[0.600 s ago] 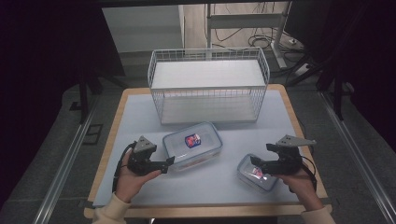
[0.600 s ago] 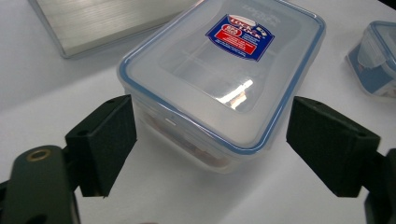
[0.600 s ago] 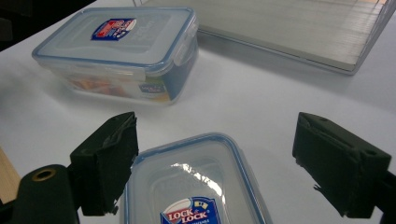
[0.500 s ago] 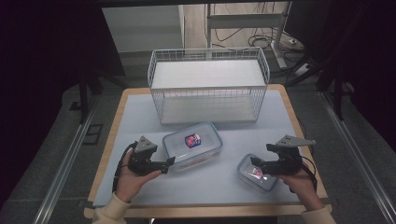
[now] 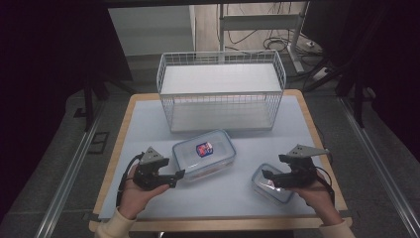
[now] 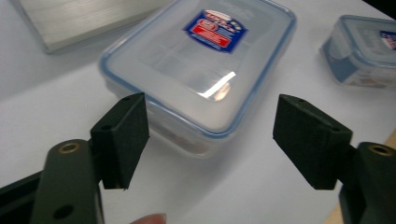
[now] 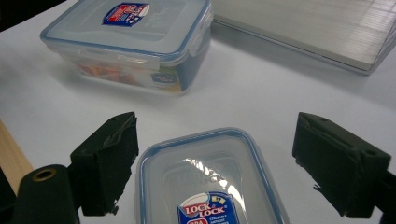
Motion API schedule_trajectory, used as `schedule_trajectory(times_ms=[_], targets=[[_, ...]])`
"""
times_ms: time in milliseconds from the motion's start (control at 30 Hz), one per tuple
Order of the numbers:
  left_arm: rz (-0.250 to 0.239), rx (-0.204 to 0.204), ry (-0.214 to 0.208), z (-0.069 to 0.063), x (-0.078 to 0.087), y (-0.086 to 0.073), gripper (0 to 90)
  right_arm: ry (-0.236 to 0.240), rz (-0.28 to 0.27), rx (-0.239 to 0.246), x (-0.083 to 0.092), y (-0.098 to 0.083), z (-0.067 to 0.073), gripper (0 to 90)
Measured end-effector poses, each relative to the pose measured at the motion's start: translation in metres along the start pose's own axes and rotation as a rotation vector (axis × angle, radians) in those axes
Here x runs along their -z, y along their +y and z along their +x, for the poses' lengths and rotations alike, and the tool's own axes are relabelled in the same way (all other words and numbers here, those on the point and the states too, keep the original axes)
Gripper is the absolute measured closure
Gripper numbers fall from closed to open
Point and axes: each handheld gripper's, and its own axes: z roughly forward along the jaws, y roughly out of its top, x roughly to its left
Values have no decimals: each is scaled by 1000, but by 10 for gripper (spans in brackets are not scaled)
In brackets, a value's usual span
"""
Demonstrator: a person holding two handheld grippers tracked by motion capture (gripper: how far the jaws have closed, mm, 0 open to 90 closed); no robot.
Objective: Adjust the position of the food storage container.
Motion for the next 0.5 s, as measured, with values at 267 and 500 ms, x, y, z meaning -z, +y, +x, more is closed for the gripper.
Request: schedule_trajectory(times_ms=[267,500], targets=[[67,-107,-123,-29,-14,0,577,4,11,9,-5,1,0,145],[174,-141,-197,-42,-41,-14,872,-5,6,2,-6,-1,-3,146]])
